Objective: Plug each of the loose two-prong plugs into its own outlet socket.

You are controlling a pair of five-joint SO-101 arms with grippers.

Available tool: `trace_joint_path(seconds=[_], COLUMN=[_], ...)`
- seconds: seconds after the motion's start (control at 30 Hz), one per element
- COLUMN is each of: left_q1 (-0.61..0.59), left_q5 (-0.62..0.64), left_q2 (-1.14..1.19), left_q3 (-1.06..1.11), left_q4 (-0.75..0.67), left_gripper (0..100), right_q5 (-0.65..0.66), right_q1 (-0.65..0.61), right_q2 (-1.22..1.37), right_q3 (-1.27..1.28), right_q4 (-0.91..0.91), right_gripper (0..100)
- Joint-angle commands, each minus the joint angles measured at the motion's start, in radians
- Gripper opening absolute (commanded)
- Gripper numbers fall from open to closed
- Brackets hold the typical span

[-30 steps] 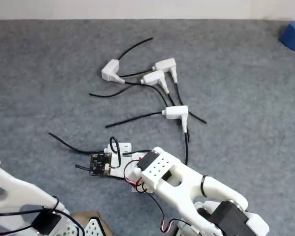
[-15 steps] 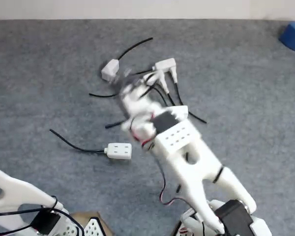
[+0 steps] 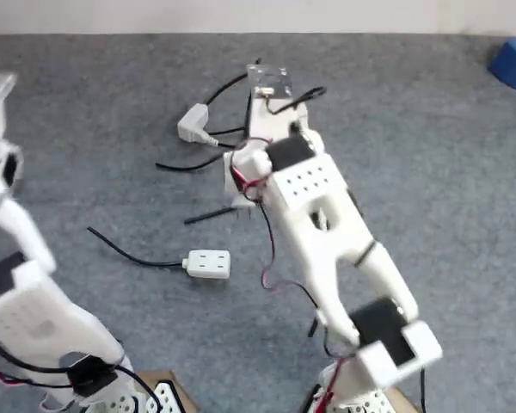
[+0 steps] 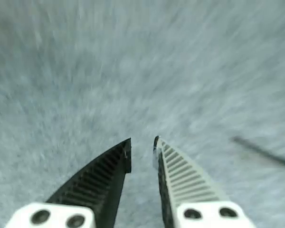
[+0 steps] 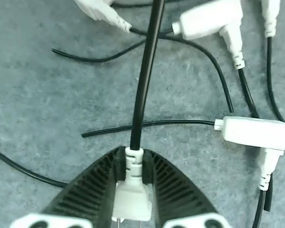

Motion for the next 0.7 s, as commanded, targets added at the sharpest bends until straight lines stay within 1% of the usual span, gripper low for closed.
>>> trace_joint_path(seconds=[0.0,0.07,0.17,0.3,0.37,0.43,0.47,0.53,0.6,0.67], left_q1=[0.193,0.274,0.369,0.475,0.504,0.524,0.542,0.579,0.601,0.604], left_q5=[0.103,0.149,0.206,0.215,0.216,0.222,0.235,0.241,0.239,0.239], left_q2=[-0.262,-0.374,-0.562,-0.831,-0.954,-1.061,-1.110,-1.190,-1.256,-1.316], left_q3=[0.090,0.205,0.463,0.920,1.135,1.316,1.388,1.497,1.566,1.618], left_q4=[-0.008,-0.071,-0.235,-0.537,-0.690,-0.813,-0.858,-0.904,-0.908,-0.908], left_gripper=[11,11,13,16,16,16,16,16,17,22], right_q5=[0.009,0.009,0.014,0.058,0.061,0.078,0.084,0.092,0.095,0.095], right_q1=[-0.002,-0.004,-0.004,-0.008,-0.002,0.021,0.028,0.031,0.030,0.022], right_q2=[0.073,0.127,0.191,0.251,0.269,0.278,0.283,0.286,0.286,0.288], right_q3=[-0.196,-0.292,-0.427,-0.590,-0.664,-0.725,-0.750,-0.779,-0.782,-0.779], right_q4=[0.067,0.111,0.176,0.283,0.331,0.372,0.386,0.407,0.415,0.415], right_gripper=[0.6,0.6,0.6,0.6,0.6,0.6,0.6,0.6,0.6,0.6])
